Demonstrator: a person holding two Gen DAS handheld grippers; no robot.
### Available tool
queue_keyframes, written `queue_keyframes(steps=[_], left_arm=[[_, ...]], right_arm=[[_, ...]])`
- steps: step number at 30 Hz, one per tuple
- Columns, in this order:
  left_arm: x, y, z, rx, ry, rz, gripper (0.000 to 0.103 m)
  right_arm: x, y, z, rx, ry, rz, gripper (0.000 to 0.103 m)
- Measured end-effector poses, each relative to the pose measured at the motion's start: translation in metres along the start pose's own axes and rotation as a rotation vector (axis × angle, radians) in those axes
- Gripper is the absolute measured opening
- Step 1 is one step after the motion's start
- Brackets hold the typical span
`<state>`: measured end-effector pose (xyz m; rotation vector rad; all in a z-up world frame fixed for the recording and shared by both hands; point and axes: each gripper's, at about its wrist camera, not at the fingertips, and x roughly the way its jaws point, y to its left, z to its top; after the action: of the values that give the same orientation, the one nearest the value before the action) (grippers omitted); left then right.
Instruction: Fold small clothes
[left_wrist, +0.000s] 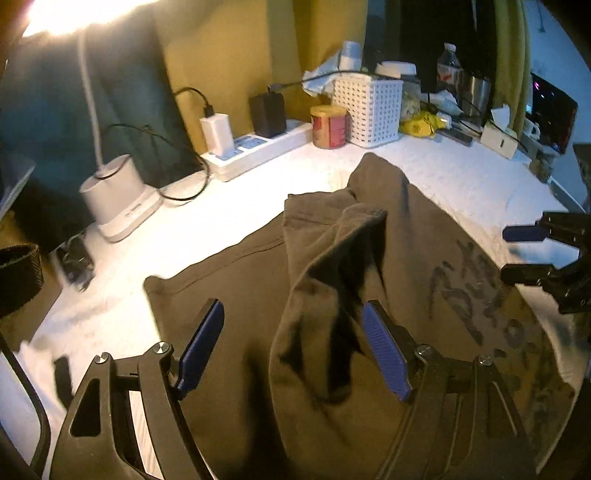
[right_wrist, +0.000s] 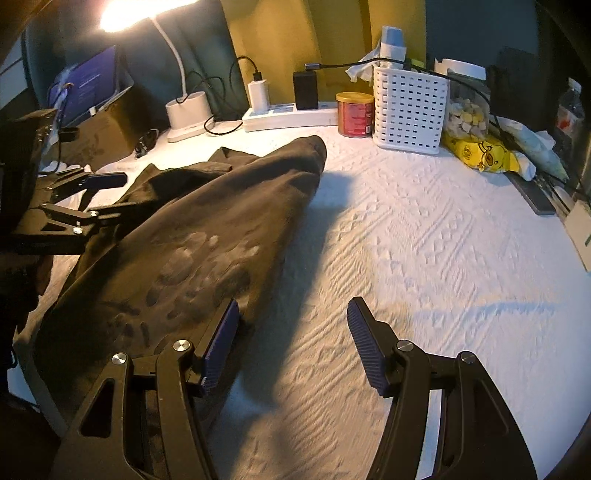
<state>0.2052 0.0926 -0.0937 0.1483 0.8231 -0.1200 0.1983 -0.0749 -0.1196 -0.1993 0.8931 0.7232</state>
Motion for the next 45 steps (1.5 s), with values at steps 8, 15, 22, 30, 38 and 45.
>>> queue_keyframes(steps=[8,15,22,30,38,45], left_arm=[[0.005,0.035,-0.005,-0.126,-0.022,-0.007,0.003],[-0.006,0.077,-0.024,-0.321,-0.017,0.056,0.004],[0.007,0.076,-0.024,-0.263,0.038,0.084,0.049],[0.028,0.071,-0.004,-0.094,0.032,0.145,0.069],[0.052,0.116,0.009,-0.208,0.038,0.252,0.069],[0.025,0.15,0.002,-0.371,0.01,0.234,0.069]], right_arm=[[0.02,-0.005,0.02,-0.003,-0.003,0.014,0.065],[0.041,0.012,0.035,-0.046,0.009,0.056,0.065],[0.049,0.02,0.047,-0.067,0.0,0.068,0.065],[0.051,0.005,0.061,-0.031,-0.02,0.041,0.065],[0.057,0.004,0.065,-0.052,-0.008,0.027,0.065],[0.056,0.006,0.066,-0.057,-0.007,0.023,0.065]])
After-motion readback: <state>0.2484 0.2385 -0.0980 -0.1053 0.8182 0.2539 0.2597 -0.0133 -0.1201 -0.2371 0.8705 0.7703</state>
